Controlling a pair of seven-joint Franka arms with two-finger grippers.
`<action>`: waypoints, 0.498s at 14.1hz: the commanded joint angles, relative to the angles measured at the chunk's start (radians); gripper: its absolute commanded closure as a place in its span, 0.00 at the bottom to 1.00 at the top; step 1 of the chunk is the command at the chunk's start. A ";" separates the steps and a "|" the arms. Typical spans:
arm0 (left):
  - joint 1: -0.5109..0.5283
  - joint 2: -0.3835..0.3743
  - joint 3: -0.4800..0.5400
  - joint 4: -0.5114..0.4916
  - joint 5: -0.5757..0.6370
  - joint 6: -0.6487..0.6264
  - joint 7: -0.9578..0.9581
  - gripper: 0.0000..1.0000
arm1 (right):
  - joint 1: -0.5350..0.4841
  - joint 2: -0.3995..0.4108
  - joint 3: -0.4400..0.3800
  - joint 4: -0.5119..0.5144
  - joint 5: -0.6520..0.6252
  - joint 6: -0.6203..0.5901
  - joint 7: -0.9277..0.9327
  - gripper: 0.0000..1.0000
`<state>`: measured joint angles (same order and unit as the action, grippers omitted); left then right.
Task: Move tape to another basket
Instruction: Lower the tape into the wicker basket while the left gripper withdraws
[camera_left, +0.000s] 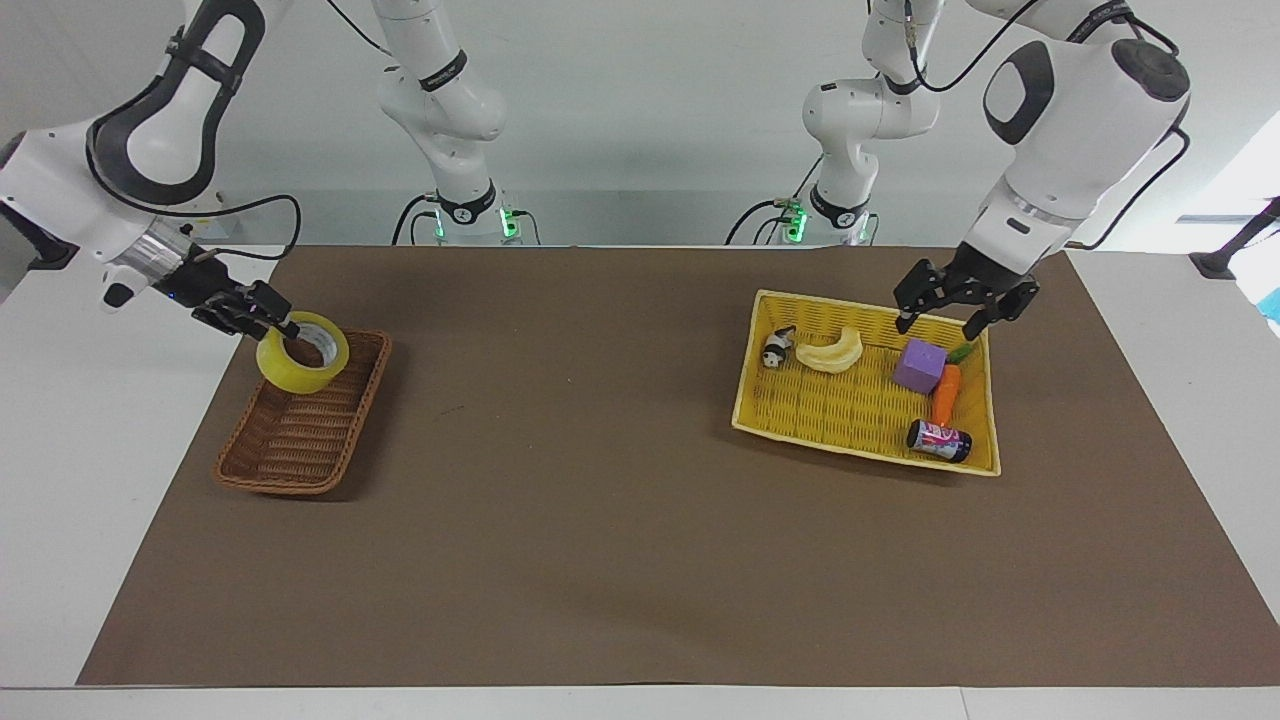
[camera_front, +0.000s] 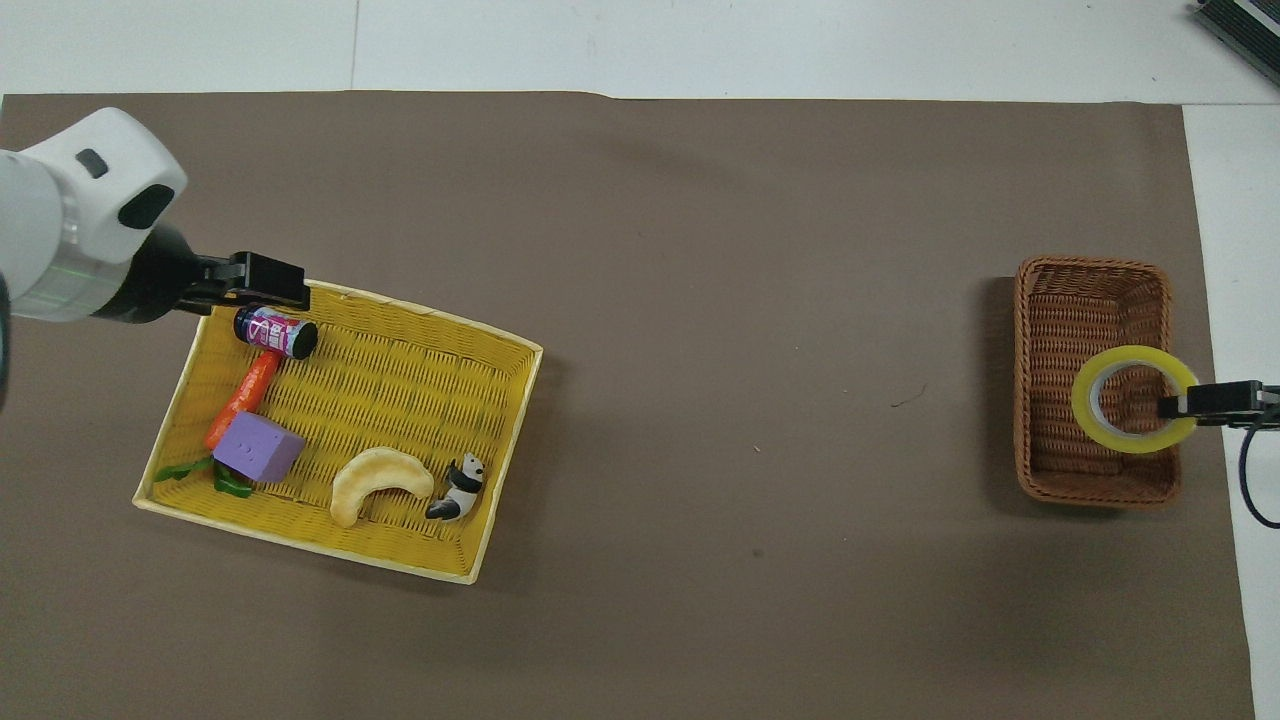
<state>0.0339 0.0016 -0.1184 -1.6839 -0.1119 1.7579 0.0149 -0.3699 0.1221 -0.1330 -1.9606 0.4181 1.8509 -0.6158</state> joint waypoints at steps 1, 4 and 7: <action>0.021 -0.042 0.003 0.051 0.116 -0.118 0.106 0.00 | -0.007 0.047 0.003 0.025 -0.038 0.013 -0.064 1.00; 0.047 -0.029 0.013 0.107 0.152 -0.179 0.128 0.00 | -0.004 0.065 0.004 0.020 -0.035 0.042 -0.056 1.00; 0.061 -0.029 0.014 0.112 0.130 -0.196 0.120 0.00 | -0.018 0.114 0.006 0.025 -0.018 0.051 -0.082 1.00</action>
<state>0.0789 -0.0420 -0.0987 -1.5993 0.0184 1.5930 0.1232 -0.3727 0.1995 -0.1336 -1.9569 0.4000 1.8939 -0.6623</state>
